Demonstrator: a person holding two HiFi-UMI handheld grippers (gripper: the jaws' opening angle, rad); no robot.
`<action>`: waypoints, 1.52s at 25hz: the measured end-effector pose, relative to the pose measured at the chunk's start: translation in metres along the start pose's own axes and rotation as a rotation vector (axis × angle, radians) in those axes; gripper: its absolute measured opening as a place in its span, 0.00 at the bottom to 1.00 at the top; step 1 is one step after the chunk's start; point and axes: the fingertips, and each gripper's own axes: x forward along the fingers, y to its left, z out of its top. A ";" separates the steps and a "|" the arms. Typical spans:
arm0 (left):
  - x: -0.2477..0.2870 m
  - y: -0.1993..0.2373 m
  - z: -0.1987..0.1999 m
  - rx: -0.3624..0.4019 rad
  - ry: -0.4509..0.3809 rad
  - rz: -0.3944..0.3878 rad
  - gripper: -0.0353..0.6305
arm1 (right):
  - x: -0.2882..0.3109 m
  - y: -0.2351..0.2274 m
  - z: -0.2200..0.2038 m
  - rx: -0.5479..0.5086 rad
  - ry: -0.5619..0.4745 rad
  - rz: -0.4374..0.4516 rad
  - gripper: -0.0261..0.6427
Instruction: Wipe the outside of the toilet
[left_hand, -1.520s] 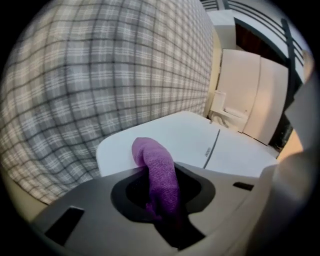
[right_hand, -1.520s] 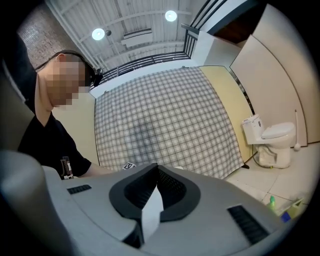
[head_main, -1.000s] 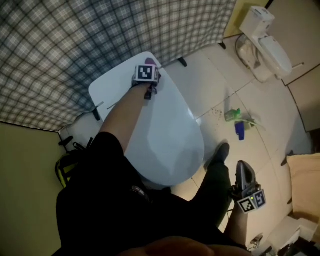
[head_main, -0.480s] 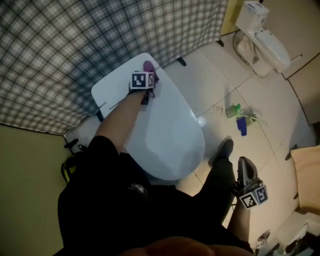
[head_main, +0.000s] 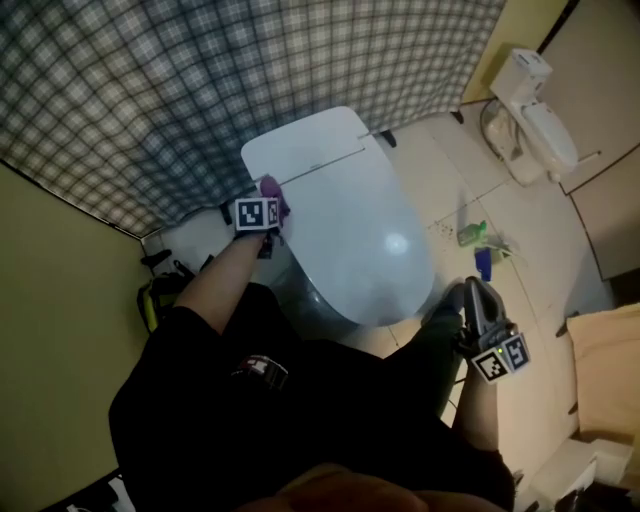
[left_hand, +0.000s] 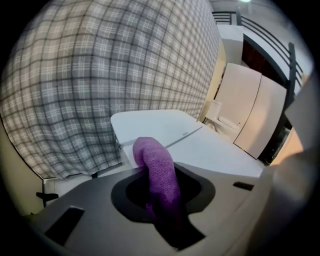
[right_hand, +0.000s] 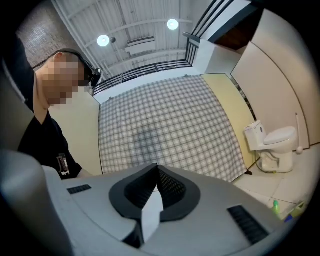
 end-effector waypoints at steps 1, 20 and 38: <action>-0.005 -0.003 -0.011 0.007 0.010 -0.010 0.19 | 0.004 0.010 -0.001 -0.005 -0.001 0.012 0.04; 0.035 -0.067 -0.003 0.109 0.074 -0.048 0.19 | -0.019 0.009 -0.004 -0.010 0.008 -0.017 0.04; 0.195 -0.233 0.116 0.302 0.052 0.049 0.19 | -0.136 -0.159 -0.039 0.147 0.000 -0.247 0.04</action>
